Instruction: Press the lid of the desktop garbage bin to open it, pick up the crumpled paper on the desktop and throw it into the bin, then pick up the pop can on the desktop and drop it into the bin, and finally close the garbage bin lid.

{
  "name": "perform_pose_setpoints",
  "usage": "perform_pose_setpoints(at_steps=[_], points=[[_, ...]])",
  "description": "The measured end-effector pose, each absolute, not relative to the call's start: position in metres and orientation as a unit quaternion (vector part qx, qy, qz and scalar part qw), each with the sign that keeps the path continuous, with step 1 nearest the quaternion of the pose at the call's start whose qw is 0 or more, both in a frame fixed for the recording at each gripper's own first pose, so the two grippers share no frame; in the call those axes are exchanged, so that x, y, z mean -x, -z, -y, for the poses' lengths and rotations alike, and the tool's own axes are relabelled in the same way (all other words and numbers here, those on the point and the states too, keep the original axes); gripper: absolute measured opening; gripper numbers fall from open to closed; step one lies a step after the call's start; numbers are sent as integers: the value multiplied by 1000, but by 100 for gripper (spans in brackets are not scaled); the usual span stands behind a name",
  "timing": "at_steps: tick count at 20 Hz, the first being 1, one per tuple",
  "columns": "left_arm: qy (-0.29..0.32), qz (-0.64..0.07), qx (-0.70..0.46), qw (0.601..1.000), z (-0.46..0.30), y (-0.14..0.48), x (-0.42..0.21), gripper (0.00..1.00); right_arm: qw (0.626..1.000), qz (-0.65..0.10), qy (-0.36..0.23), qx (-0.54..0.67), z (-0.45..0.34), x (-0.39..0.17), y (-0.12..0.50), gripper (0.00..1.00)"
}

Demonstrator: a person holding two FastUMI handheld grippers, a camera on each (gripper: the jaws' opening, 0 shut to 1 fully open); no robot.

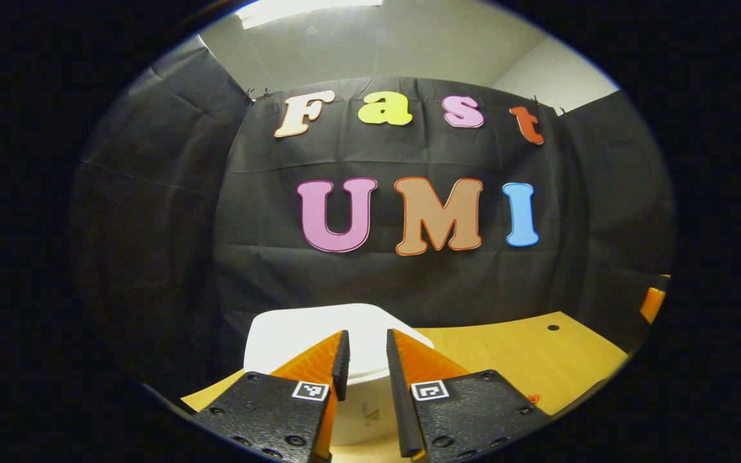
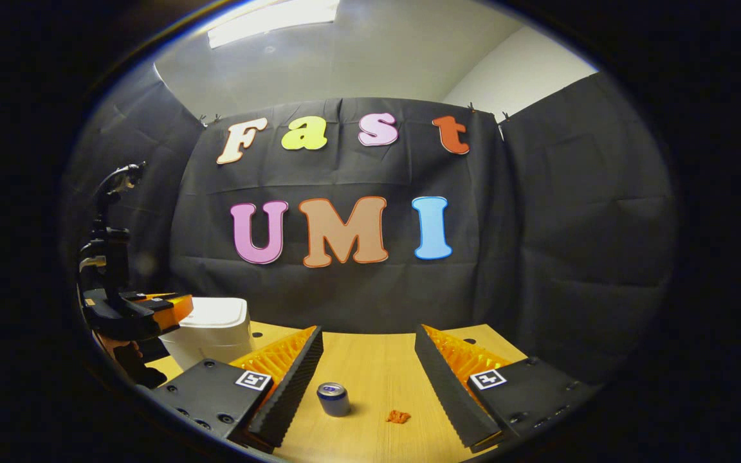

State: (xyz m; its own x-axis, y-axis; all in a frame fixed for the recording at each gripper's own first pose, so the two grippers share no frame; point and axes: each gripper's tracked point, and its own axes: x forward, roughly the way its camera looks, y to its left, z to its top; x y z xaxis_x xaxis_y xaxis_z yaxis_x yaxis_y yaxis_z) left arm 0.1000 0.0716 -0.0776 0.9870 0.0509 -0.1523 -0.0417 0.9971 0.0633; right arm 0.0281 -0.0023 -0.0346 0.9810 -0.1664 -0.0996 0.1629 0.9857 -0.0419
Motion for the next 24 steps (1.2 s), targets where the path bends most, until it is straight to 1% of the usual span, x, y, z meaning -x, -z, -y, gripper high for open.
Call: perform_pose_setpoints(at_steps=[3,5,12,13,15,18,22,24], points=[[-46,-92,-32,994,-89,92,-110,6,993,-56,98,26,5,-26,36,96],[-51,-103,-31,993,-94,99,-112,0,993,-60,102,27,6,-26,38,96],[-41,-100,-38,993,-94,105,-109,0,991,-83,98,21,2,-34,55,96],[-44,-109,-28,993,-96,107,-110,0,991,-85,98,22,3,-35,55,96],[-47,-105,-3,993,-96,107,-109,0,991,-88,96,23,3,-36,57,96],[-42,-104,-9,994,-94,110,-108,0,991,-95,91,29,2,-35,59,96],[-39,-85,-12,996,-97,94,-113,0,991,-93,86,34,3,-32,57,96],[-47,-98,3,994,-98,95,-114,0,991,-92,86,31,7,-28,58,96]])
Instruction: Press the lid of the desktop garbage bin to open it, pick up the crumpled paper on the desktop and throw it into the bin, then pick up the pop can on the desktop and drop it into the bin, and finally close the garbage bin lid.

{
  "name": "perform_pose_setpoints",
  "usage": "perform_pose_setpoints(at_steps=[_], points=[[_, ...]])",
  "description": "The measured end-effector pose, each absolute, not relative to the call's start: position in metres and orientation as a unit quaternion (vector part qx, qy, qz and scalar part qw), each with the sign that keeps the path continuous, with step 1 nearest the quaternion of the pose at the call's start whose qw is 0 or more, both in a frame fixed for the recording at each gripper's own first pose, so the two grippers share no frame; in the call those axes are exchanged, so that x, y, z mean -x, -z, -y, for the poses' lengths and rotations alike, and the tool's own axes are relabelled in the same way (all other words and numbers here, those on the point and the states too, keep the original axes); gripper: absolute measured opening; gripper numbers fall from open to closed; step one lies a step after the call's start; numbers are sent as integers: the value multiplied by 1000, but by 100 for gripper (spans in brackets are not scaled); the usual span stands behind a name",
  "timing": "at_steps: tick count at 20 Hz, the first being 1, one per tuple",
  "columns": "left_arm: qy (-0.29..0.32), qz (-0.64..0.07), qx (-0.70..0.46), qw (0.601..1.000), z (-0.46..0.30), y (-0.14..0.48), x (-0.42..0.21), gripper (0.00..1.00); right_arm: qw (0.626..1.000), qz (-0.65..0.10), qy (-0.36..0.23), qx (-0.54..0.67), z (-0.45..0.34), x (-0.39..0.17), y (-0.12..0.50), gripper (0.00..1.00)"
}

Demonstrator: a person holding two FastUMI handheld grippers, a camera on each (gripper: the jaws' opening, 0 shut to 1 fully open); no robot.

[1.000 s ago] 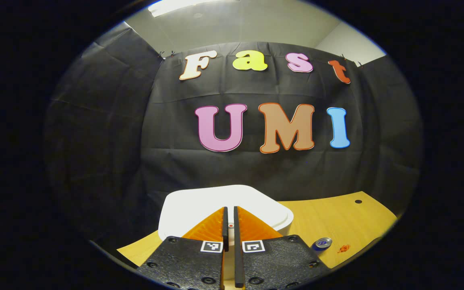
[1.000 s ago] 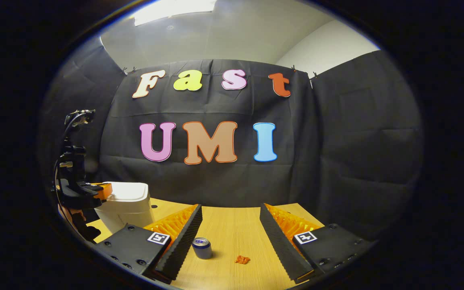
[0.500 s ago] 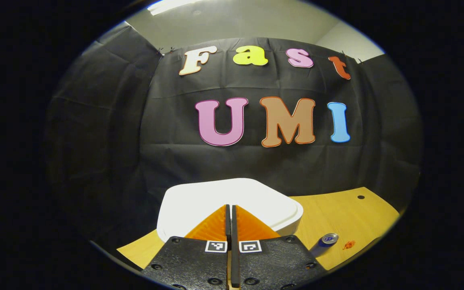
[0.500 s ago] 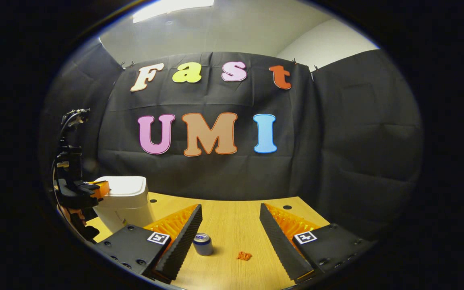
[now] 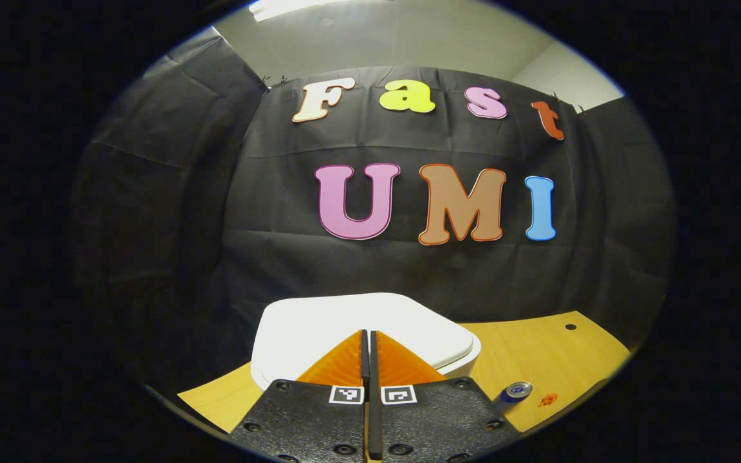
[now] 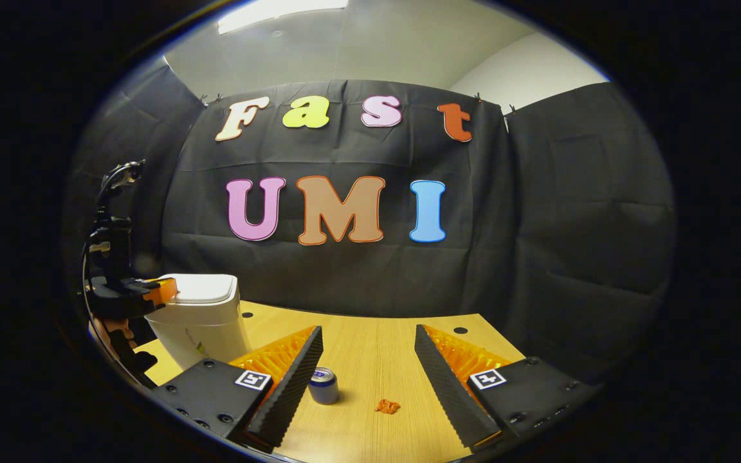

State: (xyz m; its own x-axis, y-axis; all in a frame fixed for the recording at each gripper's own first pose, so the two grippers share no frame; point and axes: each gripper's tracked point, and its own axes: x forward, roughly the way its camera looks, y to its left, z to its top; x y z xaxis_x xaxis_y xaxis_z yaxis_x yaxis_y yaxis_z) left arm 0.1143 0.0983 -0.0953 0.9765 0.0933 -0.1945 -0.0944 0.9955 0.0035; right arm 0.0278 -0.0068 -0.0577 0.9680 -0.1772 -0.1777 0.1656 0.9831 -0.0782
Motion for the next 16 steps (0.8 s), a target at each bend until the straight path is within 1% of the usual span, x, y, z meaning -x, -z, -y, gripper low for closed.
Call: perform_pose_setpoints(at_steps=[2,7,12,16], points=[[-52,-79,7,996,-98,77,-116,0,992,-92,88,28,10,-24,58,96],[-53,-30,-37,997,-92,32,-118,0,993,-84,82,16,17,-17,55,96],[-40,-18,-15,999,-72,6,-101,0,994,-81,69,-1,24,-15,56,96],[-33,-20,-7,999,-54,2,-78,0,995,-80,61,-14,33,-14,60,96]])
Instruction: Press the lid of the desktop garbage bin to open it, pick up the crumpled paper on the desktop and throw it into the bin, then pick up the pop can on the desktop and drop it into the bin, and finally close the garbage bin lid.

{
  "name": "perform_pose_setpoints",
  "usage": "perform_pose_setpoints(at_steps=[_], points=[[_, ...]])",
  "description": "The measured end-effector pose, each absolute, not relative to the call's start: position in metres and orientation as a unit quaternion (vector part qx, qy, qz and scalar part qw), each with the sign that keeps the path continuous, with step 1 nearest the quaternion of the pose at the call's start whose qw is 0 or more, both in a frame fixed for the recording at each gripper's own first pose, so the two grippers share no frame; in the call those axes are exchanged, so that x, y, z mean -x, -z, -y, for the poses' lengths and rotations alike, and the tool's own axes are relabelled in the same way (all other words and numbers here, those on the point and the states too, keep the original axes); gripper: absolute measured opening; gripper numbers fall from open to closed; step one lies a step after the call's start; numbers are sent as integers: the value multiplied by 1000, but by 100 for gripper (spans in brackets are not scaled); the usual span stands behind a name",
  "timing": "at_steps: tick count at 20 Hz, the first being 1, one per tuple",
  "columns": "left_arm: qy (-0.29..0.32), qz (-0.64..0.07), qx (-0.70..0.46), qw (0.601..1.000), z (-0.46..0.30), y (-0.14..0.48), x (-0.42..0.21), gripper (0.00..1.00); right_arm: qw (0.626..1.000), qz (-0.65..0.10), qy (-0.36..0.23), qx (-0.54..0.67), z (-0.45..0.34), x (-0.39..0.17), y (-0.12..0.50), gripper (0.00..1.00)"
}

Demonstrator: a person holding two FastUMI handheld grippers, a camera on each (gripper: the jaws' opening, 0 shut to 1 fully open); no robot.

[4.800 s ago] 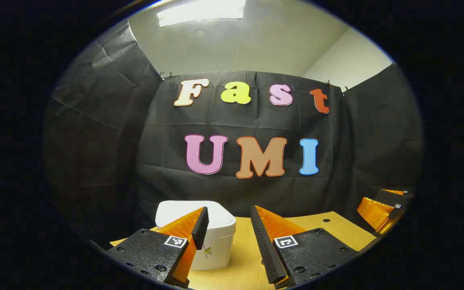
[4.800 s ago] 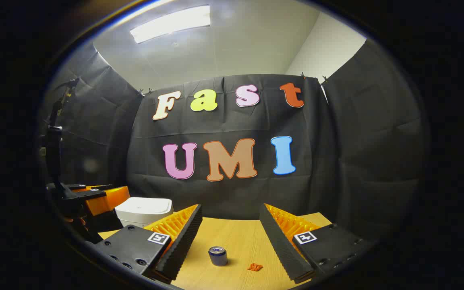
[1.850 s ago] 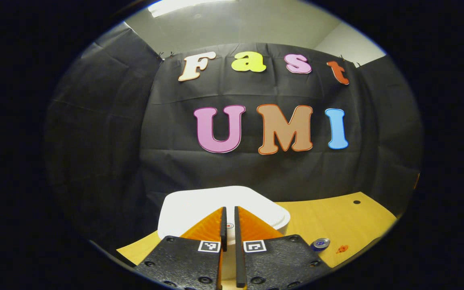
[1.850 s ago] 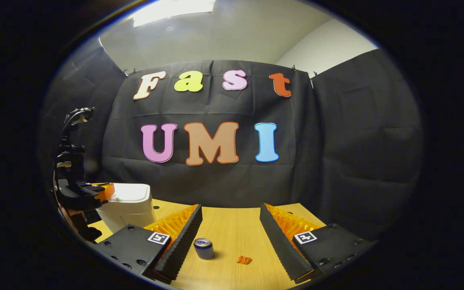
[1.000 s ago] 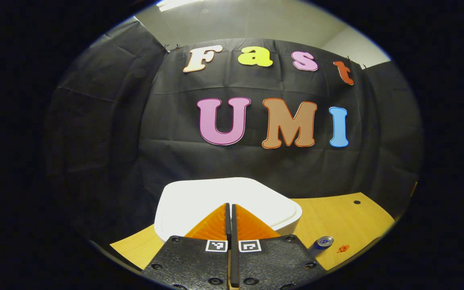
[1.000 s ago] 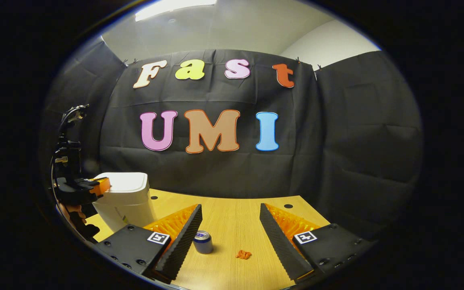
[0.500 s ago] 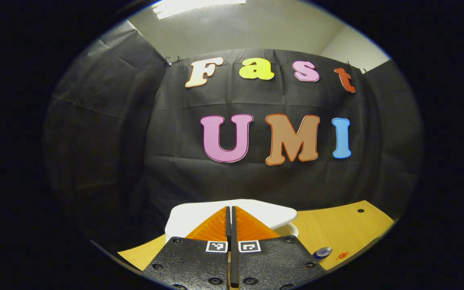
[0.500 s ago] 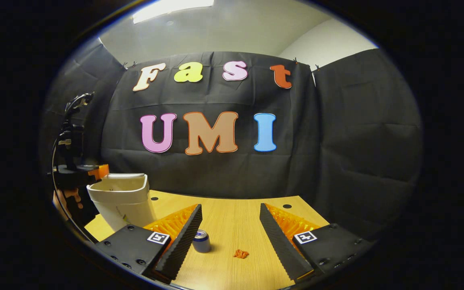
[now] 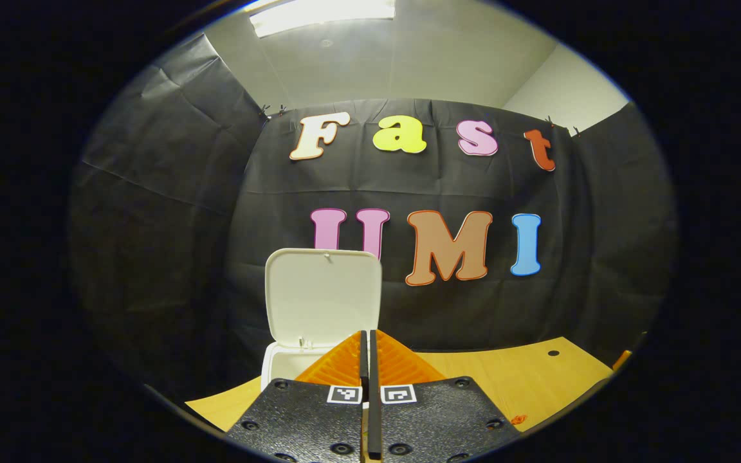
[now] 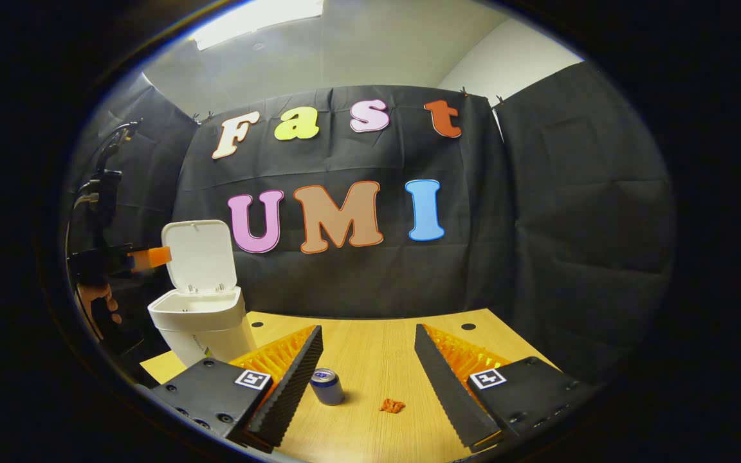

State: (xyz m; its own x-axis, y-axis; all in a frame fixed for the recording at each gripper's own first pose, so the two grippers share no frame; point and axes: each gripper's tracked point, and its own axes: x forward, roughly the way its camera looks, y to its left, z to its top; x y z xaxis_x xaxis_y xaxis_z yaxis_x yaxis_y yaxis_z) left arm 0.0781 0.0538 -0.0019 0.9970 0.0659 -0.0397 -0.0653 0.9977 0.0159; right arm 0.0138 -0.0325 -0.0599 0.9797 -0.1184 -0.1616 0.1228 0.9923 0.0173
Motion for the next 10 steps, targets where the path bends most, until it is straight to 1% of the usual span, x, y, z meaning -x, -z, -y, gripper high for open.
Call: perform_pose_setpoints(at_steps=[5,7,8,9,10], points=[[-30,-18,-34,999,-33,0,-52,0,994,-93,47,-29,47,-12,77,96],[-22,-17,-44,999,-21,1,-40,13,994,-98,43,-32,54,-12,81,96],[-20,-14,-46,999,-17,1,-35,24,994,-100,42,-30,58,-13,84,96],[-16,-11,-48,999,-12,1,-32,30,994,-102,40,-27,61,-14,88,96],[-13,-12,-48,999,-7,2,-27,43,993,-107,37,-24,63,-15,92,96]])
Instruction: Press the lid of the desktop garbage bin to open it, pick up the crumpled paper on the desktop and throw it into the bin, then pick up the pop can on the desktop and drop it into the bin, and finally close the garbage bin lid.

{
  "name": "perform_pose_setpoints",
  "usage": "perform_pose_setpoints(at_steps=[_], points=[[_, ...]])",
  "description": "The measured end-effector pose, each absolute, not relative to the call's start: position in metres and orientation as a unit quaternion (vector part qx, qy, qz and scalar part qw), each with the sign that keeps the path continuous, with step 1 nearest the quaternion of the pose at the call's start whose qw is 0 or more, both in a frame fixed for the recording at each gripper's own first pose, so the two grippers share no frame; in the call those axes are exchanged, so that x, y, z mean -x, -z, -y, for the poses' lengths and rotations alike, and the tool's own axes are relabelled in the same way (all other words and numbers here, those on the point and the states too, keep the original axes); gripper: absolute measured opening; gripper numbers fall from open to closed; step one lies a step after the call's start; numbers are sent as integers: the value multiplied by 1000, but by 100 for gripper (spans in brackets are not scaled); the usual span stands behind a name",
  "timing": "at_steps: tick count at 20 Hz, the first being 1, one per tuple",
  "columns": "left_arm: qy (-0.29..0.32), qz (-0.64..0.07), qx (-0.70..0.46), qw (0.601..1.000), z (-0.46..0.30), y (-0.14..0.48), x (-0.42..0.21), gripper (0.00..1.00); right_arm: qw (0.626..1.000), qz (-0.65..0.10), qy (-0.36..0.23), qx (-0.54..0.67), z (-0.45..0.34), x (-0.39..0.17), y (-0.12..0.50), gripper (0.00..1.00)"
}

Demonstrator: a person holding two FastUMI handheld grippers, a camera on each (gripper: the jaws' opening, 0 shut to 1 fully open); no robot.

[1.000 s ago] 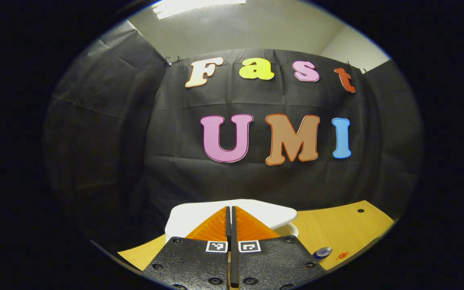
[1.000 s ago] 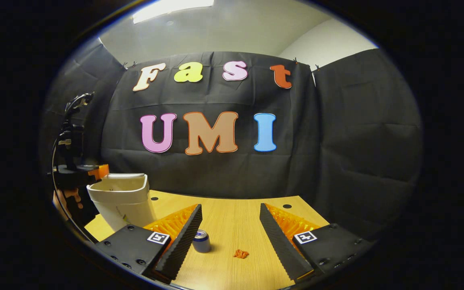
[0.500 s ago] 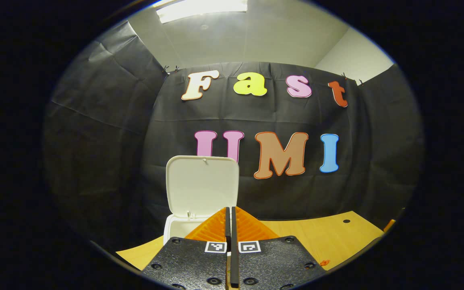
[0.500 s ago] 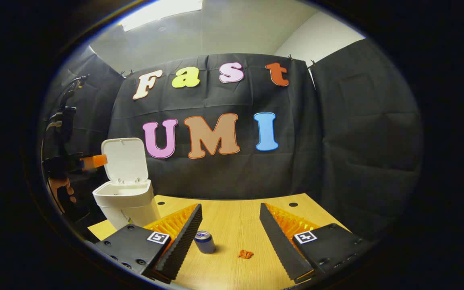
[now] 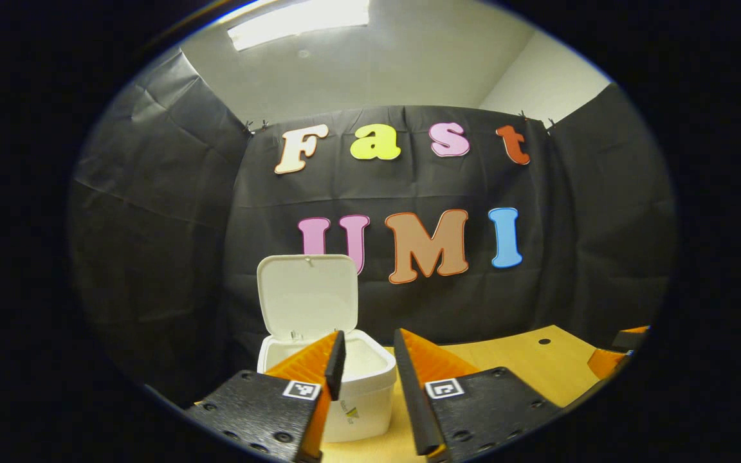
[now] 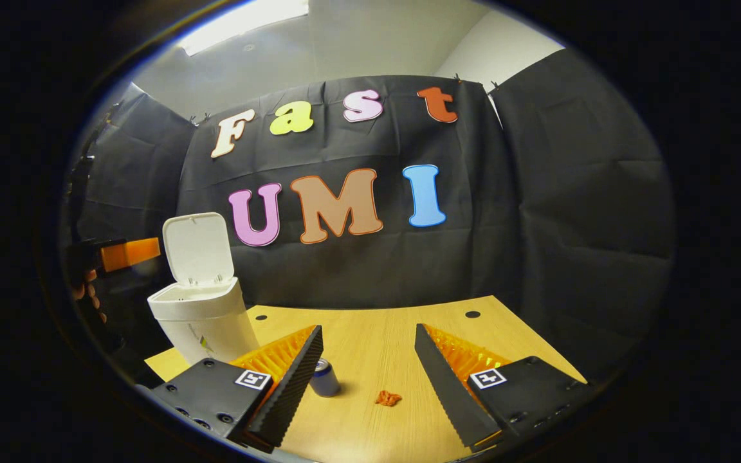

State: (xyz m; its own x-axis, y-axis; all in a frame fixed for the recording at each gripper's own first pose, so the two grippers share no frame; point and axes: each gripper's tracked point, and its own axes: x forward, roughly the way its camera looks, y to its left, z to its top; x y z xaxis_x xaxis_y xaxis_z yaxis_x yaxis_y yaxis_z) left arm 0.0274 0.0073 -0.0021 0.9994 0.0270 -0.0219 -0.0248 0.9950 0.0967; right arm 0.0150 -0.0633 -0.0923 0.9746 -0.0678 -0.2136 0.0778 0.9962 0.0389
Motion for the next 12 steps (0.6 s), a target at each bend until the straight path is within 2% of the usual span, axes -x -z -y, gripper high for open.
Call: perform_pose_setpoints(at_steps=[3,4,5,6,10,11,12], points=[[-11,-20,-42,999,4,13,-17,84,992,-121,26,-17,71,-19,108,96],[-16,-22,-40,999,5,16,-12,92,992,-127,21,-18,73,-22,114,96],[-22,-22,-38,999,4,17,-8,90,991,-133,15,-20,73,-24,123,96],[-27,-19,-35,999,3,16,-4,93,990,-138,10,-21,73,-29,130,96],[-60,-26,-55,996,-10,22,9,93,983,-184,-13,-2,75,-57,181,96],[-71,-29,-67,995,-16,21,12,97,979,-202,-18,3,77,-68,195,96],[-81,-29,-76,993,-23,19,15,93,975,-221,-24,4,78,-77,210,96]])
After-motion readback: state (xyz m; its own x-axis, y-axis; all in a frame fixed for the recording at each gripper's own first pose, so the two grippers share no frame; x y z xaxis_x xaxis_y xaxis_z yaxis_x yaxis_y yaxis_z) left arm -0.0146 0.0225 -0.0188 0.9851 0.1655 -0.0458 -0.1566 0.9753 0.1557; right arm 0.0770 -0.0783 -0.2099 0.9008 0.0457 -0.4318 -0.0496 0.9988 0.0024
